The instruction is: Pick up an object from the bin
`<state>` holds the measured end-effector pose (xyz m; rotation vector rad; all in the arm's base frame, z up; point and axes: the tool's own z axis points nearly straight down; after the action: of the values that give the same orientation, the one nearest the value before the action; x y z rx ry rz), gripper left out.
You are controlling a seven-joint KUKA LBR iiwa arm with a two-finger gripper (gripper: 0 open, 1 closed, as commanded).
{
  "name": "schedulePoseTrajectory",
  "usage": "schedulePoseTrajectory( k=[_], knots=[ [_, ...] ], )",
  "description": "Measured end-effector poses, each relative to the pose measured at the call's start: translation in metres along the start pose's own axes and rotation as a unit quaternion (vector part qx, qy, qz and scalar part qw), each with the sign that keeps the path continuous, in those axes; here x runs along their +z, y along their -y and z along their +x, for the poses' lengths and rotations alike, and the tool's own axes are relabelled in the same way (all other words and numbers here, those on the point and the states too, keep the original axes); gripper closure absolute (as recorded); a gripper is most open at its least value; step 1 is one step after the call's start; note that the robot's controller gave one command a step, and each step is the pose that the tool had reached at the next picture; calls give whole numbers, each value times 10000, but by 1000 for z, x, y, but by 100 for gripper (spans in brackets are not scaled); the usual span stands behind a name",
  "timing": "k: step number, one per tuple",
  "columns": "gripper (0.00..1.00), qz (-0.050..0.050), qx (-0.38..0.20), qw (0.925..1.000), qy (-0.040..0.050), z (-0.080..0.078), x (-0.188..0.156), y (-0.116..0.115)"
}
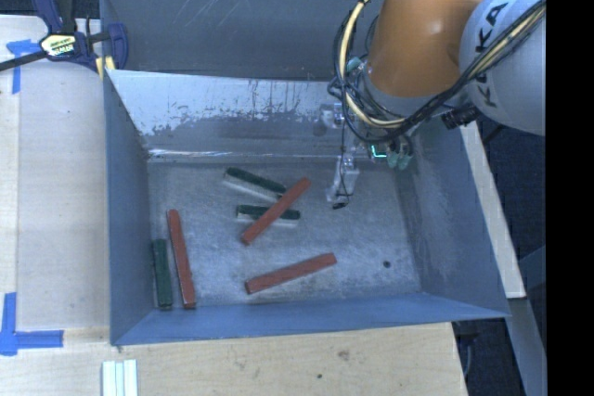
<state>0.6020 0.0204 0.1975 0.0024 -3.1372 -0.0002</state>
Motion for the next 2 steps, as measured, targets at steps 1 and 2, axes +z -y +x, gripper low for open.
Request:
schedulePoseTrajectory(
  k=[1,2],
  knots=[
    [0,0,-6,10000,4,2,129,-51],
    [0,-7,-41,10000,33,23,95,-71]
  ],
)
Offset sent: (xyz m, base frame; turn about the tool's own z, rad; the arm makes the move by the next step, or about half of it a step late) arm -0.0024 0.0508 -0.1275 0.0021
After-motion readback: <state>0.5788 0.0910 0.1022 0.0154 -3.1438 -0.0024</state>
